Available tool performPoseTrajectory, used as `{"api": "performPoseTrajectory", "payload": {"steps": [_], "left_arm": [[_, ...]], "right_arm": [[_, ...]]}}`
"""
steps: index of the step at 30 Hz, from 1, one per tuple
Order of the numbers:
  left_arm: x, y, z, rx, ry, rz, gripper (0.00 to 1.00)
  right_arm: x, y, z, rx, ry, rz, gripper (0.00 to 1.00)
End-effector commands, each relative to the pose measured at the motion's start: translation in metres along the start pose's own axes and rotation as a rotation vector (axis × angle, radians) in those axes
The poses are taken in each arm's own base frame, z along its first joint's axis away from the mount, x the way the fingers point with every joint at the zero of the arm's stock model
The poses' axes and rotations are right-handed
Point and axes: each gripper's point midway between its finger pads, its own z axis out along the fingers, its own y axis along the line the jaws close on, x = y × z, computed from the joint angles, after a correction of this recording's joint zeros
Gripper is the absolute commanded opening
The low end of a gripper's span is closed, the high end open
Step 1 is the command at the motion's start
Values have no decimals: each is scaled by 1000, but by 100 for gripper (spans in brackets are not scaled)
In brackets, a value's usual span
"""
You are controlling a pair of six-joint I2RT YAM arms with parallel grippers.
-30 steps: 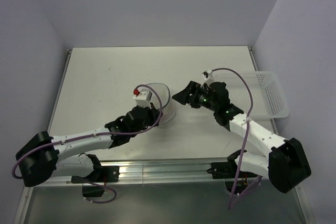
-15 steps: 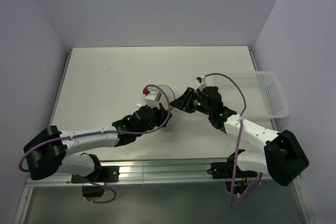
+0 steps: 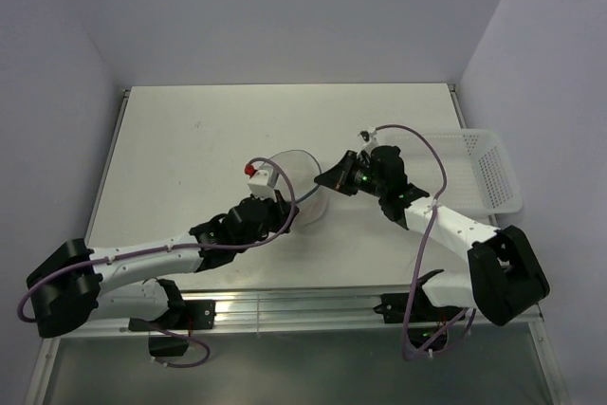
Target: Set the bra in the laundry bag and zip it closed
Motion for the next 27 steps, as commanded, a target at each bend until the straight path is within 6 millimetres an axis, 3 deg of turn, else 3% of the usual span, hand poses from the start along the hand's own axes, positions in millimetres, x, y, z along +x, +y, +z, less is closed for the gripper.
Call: {"api": "performPoseTrajectory", "payload": {"steps": [1, 7, 12, 14, 15, 17, 18, 20, 21, 22, 24, 27], "left_arm": [[-4, 25, -15, -79, -27, -9, 0], [4, 66, -37, -195, -31, -14, 0], [-6, 62, -42, -180, -59, -17, 0], [-12, 50, -37, -144, -64, -23, 0], [-14, 47, -35, -133, -66, -25, 0], [-19, 33, -28, -88, -72, -35, 0], [-17, 31, -23, -81, -65, -32, 0], [-24, 18, -17, -45, -77, -38, 0], [-24, 12, -12, -22, -72, -35, 0], [-29, 5, -9, -4, -81, -38, 0], [-29, -1, -2, 9, -73, -28, 0], [-31, -15, 5, 53, -68, -19, 0]], "right_arm": [[-43, 5, 4, -4, -71, -89, 0], [-66, 2, 23, -4, -10, -157, 0], [-72, 10, 39, -17, 21, -166, 2], [-68, 13, 40, 2, 30, -174, 19], [-65, 12, 42, 28, 18, -182, 43], [-61, 17, 36, 35, 0, -181, 75], [-51, 11, 34, 54, 2, -169, 80], [-46, 24, 25, 18, -37, -144, 87], [-31, 12, 21, 37, -23, -121, 88], [-27, 20, 15, 27, -46, -104, 88], [-11, 12, 10, 33, -50, -77, 88], [7, 22, 3, -11, -44, -45, 82]]}}
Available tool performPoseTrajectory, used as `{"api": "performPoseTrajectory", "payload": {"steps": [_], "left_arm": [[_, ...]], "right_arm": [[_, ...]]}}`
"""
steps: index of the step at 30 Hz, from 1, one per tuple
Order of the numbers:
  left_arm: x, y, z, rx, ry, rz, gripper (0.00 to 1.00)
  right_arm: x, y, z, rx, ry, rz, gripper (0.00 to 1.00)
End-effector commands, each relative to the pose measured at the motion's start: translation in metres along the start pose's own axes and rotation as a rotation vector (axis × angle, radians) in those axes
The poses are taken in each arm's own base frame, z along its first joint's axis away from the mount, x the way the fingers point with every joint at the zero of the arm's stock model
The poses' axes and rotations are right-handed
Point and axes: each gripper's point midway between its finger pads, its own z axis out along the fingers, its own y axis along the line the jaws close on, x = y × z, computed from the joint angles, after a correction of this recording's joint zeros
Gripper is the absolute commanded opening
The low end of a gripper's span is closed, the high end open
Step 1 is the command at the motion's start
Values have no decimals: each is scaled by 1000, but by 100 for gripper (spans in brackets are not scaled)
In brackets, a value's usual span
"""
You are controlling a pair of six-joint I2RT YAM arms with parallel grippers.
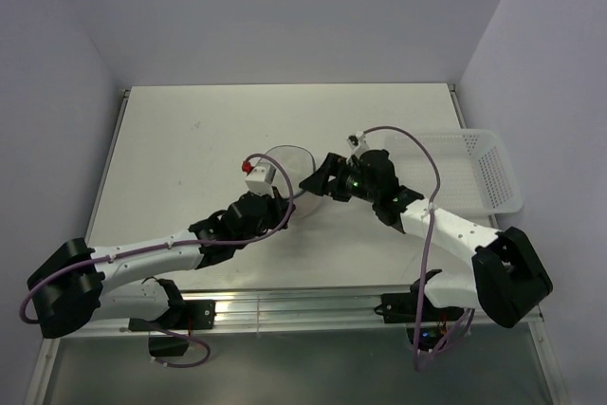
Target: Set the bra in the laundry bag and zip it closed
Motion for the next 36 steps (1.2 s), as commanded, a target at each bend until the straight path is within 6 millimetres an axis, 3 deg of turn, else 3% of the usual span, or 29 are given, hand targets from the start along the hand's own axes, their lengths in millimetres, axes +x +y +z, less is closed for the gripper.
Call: {"api": "performPoseTrajectory", "payload": {"steps": [1, 6, 10, 13, 17, 20, 28, 32, 36], "left_arm": [[-32, -43, 6, 138, -69, -7, 0], [-23, -49, 10, 150, -45, 0, 0], [-17, -45, 8, 145, -32, -6, 0], [-17, -44, 8, 139, -33, -4, 0], [-13, -38, 7, 119, -21, 9, 0], [-8, -24, 5, 75, -10, 23, 0], [-4, 39, -14, -86, -5, -11, 0], [-12, 56, -24, -139, -35, -21, 0], [-20, 63, -28, -166, -56, -18, 0]], "right_arm": [[-2, 17, -4, -51, -77, 54, 81], [-2, 29, -5, -87, -93, 43, 70], [-5, 33, 2, -95, -87, 41, 53], [-6, 35, 9, -108, -81, 51, 51], [-7, 32, 14, -101, -77, 55, 10], [-16, 23, 12, -84, -94, 54, 0], [-45, -12, 10, -27, -109, 30, 0], [-60, -23, 12, -6, -120, 25, 0], [-60, -24, 16, -14, -102, 22, 0]]}}
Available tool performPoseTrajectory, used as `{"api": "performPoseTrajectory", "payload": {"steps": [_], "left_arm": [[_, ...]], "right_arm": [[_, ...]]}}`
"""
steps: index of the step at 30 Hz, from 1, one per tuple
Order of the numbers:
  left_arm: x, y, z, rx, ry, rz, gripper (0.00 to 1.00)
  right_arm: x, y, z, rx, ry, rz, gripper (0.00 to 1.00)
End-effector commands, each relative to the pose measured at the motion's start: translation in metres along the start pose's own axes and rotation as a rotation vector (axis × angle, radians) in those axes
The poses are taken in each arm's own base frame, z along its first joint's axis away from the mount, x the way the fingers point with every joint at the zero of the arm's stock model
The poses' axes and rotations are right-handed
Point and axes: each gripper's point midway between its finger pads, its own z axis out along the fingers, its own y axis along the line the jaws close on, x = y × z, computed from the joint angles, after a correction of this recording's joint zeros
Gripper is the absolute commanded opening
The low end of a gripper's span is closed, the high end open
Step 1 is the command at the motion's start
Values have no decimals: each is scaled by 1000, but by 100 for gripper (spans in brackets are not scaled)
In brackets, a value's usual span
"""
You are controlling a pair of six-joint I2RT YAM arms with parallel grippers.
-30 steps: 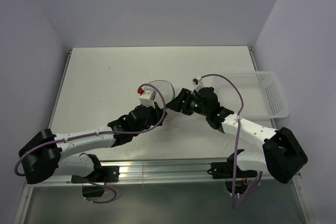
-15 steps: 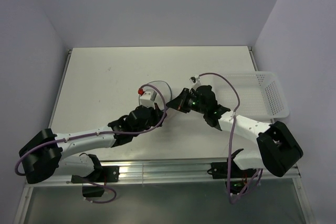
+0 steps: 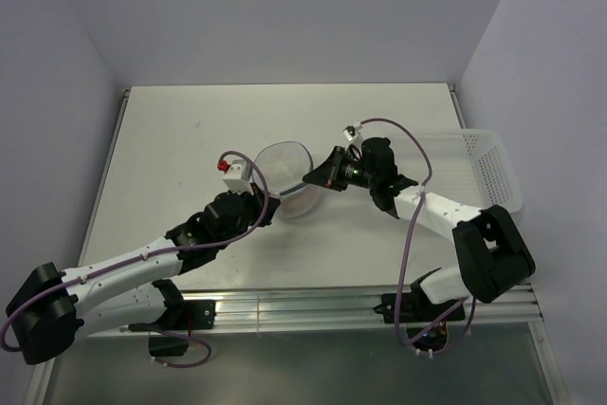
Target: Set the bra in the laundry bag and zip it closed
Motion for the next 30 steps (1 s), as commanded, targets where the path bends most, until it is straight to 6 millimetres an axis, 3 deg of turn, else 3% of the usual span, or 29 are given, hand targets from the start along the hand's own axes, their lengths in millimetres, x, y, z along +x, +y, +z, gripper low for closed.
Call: {"api": "performPoseTrajectory", "payload": {"steps": [1, 6, 9, 10, 12, 13, 16, 18, 21, 22, 23, 24, 30], "left_arm": [[4, 43, -8, -165, 3, 49, 0], [-8, 33, -5, -138, -22, 48, 0], [-21, 25, -6, -137, -44, 41, 27], [-25, 23, -7, -137, -50, 40, 47], [-42, 15, -12, -129, -88, 27, 60], [-44, 16, -16, -138, -84, 33, 73], [-67, 5, -29, -122, -122, 18, 90], [-91, -11, -42, -82, -165, -4, 93], [-116, -26, -63, -28, -212, -14, 99], [-125, -29, -71, -17, -238, -13, 99], [-133, -32, -77, -10, -255, -13, 99], [-137, -33, -80, -11, -266, -9, 99], [-162, -22, -96, -94, -330, 31, 99]], "right_arm": [[-52, -22, -2, 84, -162, -61, 0], [-43, -20, 5, 75, -129, -57, 0], [-36, -23, 10, 80, -107, -45, 0], [-35, -23, 11, 80, -108, -44, 2], [-35, -23, 10, 83, -113, -44, 7], [-37, -22, 9, 90, -117, -44, 13], [-41, -19, 6, 100, -131, -62, 25], [-46, -15, 2, 106, -150, -77, 31], [-52, -11, -6, 126, -176, -99, 57], [-52, -10, -9, 136, -179, -104, 81], [-56, -4, -15, 131, -195, -129, 95], [-59, -3, -19, 143, -213, -137, 100], [-77, 16, -62, 199, -346, -230, 100]]}}
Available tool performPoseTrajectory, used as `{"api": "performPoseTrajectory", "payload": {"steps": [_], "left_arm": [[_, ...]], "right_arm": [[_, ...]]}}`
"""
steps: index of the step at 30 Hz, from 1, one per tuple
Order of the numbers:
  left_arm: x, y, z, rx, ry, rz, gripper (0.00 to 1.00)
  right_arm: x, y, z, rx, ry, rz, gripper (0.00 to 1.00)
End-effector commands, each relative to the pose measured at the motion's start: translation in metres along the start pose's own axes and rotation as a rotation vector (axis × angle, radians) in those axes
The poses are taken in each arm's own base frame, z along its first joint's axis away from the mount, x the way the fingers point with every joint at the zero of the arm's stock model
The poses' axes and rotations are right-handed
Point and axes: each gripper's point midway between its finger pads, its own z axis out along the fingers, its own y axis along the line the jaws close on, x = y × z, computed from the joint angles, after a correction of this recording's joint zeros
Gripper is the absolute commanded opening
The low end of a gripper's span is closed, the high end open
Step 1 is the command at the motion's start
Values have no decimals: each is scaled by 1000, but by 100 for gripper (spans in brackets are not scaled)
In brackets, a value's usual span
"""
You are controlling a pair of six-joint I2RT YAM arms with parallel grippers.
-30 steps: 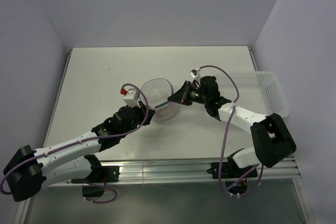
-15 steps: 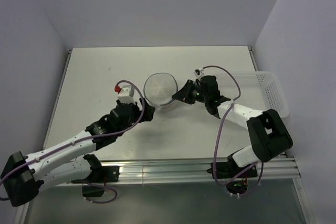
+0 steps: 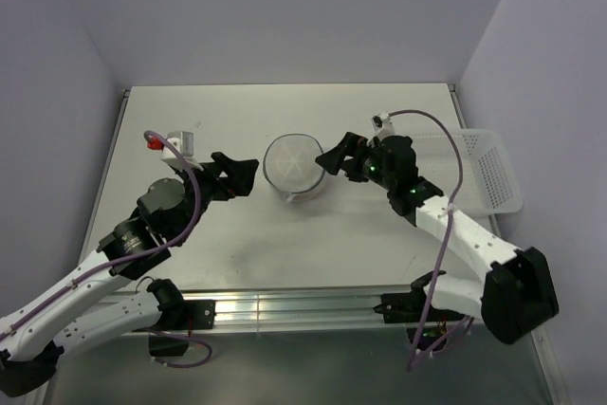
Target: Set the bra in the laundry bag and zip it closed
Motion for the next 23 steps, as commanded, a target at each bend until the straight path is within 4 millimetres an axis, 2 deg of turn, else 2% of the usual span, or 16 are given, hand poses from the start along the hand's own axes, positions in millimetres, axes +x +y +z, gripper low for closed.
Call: {"api": "performPoseTrajectory", "payload": {"steps": [1, 2, 4, 10, 12, 15, 19, 23], "left_arm": [[-13, 14, -3, -81, -22, 80, 99], [-20, 14, -5, -90, -36, 77, 99], [-23, 15, -8, -103, -37, 82, 99], [-46, 17, -22, -109, -91, 94, 99], [-47, 17, -24, -96, -95, 108, 99], [-46, 12, -28, -46, -95, 120, 99], [-44, 19, -31, -64, -103, 111, 99], [-45, 16, -32, -44, -115, 94, 99]], "right_arm": [[-39, 12, -27, 41, -145, -94, 100], [-47, 19, -40, 33, -186, -118, 100], [-56, 20, -60, 55, -253, -135, 100], [-57, 5, -94, 105, -370, -164, 100], [-53, -4, -99, 133, -382, -165, 100], [-54, -5, -108, 135, -416, -172, 100], [-61, -4, -119, 138, -467, -189, 100], [-64, -1, -122, 140, -473, -195, 100]]}}
